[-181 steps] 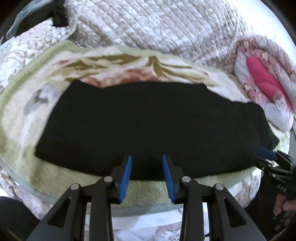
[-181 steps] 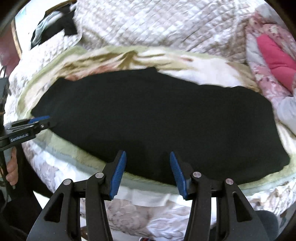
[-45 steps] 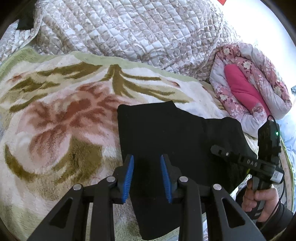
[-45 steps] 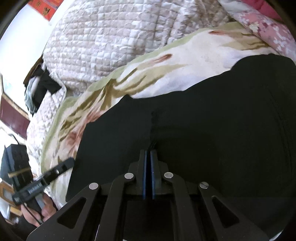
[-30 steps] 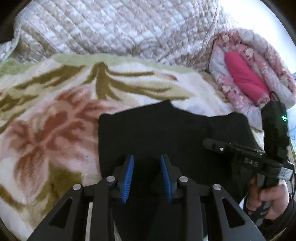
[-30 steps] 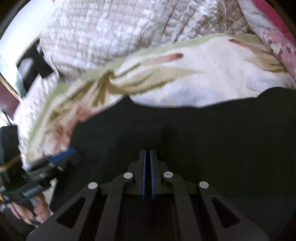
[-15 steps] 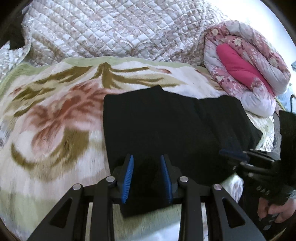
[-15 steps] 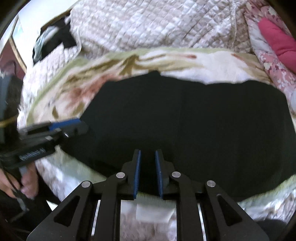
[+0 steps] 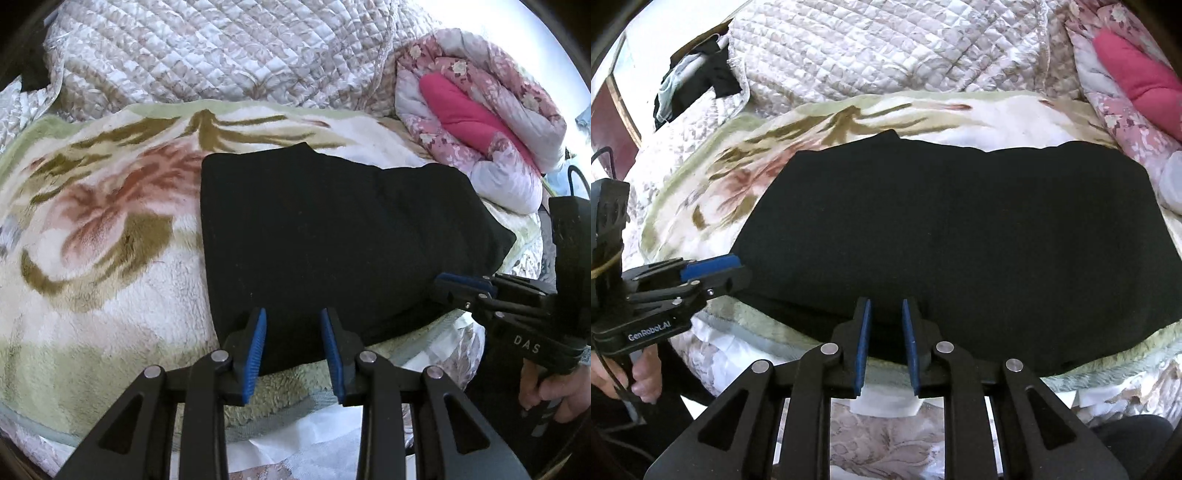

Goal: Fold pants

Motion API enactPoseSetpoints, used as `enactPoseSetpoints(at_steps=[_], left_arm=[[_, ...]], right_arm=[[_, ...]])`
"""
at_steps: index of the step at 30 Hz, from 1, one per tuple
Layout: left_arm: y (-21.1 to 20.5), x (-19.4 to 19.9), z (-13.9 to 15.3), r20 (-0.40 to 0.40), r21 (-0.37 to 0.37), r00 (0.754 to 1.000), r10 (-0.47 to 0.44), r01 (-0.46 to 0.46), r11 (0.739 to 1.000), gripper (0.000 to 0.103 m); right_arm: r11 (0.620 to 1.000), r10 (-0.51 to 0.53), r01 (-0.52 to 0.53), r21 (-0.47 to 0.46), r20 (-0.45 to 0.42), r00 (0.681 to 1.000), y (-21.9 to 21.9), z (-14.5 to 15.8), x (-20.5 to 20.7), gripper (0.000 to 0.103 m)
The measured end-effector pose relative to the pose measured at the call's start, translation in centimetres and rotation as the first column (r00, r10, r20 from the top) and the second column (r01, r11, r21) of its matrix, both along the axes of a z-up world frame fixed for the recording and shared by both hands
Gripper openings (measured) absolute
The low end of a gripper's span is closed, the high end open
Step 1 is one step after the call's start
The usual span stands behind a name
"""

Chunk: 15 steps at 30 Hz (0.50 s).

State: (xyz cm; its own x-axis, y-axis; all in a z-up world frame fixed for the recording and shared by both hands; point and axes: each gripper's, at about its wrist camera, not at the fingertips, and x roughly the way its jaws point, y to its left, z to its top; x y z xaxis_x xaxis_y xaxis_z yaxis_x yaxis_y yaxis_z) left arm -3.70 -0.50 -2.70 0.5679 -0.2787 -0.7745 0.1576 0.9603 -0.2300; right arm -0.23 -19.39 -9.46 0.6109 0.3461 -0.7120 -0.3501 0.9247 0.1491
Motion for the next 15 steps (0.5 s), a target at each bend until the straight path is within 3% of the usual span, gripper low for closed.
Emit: enactPoseSetpoints(at_steps=[2,9,10,12,15], left_arm=[[0.2,0.1,0.1,-0.008,-0.011,1.0,0.004,-0.004,1.0,0.034],[0.4,0.0,0.5,-0.012,-0.017,1.0,0.003,-0.003,1.0,0.034],[0.5,0.0,0.8,-0.008,-0.021,1.0,0.006,-0.006,1.0,0.034],[0.8,0.4,1.0,-0.001,-0.023,1.0,0.018,-0.018,1.0,0.034],[1.3,1.0,0.8,-0.023,-0.027,0.999,0.038,-0.039,0.999,0.034]], right_arm=[[0.999,-0.031,0.031,-0.019,-0.006,0.999,-0.5,-0.2,0.1,0.018],[0.99,-0.131,0.131,0.052,-0.005,0.991,-3.2,0.7,0.3,0.02],[0.986,-0.151,0.151,0.071,-0.003,0.988,-3.8,0.9,0.4,0.024],[0.972,-0.215,0.214,0.098,-0.008,0.977,-5.4,1.1,0.7,0.053],[0.943,-0.287,0.288,0.168,-0.026,0.957,-8.1,1.8,1.1,0.054]])
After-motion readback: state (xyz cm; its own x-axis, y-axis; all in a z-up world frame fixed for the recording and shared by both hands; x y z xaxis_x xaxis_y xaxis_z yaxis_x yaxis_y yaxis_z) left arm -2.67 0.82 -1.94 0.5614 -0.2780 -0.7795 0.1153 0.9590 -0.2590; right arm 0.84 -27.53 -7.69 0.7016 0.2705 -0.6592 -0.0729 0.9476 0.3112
